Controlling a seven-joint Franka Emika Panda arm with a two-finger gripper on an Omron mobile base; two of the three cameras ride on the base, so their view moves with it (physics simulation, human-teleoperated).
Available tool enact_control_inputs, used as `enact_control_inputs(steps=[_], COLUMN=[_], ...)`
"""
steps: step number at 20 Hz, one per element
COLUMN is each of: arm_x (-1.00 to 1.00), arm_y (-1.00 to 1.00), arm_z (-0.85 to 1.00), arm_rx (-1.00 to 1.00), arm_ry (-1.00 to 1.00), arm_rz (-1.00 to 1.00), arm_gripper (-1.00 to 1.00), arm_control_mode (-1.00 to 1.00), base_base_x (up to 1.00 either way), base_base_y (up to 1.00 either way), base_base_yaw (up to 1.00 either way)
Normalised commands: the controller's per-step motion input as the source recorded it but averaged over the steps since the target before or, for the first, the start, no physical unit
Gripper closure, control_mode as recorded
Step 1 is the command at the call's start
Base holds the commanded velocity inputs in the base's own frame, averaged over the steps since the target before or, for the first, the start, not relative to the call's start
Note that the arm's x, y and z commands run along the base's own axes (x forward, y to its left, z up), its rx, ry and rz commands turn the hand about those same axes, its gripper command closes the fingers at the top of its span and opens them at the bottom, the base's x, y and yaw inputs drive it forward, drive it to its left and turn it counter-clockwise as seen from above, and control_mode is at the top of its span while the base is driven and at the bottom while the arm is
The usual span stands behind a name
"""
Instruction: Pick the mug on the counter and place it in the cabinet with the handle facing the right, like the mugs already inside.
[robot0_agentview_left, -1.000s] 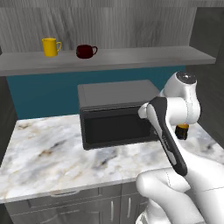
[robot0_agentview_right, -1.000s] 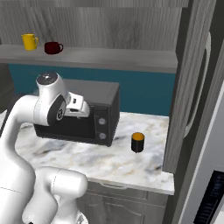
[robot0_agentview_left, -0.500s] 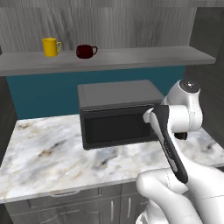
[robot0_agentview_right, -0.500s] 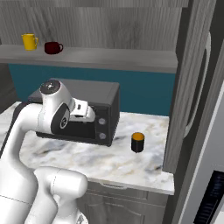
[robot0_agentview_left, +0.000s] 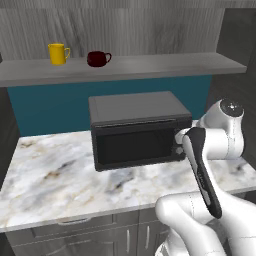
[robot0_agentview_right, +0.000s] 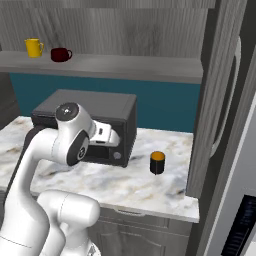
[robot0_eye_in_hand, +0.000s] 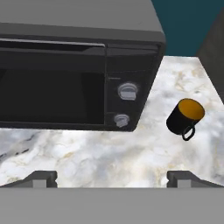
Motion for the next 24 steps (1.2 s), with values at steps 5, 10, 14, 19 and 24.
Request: enact_control_inputs(steps=[5,10,14,19,24], arm_x=[-0.02,0.0,0.0,0.0,0.0], arm_y=[-0.37,-0.33,-0.31,-0.29,-0.3], arm_z=[-0.11,-0.13,-0.14,-0.16,-0.19], arm_rx=[0.0,0.0,0.0,0.0,-0.01], arm_ry=[-0.01,0.0,0.0,0.0,0.0], arm_rz=[-0.03,0.0,0.0,0.0,0.0], arm_gripper=[-1.0,-1.0,-1.0,-1.0,-1.0], arm_control_mode=[-1.0,-1.0,-1.0,-1.0,-1.0], base_base_x=[0.0,0.0,0.0,0.0,0.0], base_base_y=[0.0,0.0,0.0,0.0,0.0], base_base_yaw=[0.0,0.0,0.0,0.0,0.0])
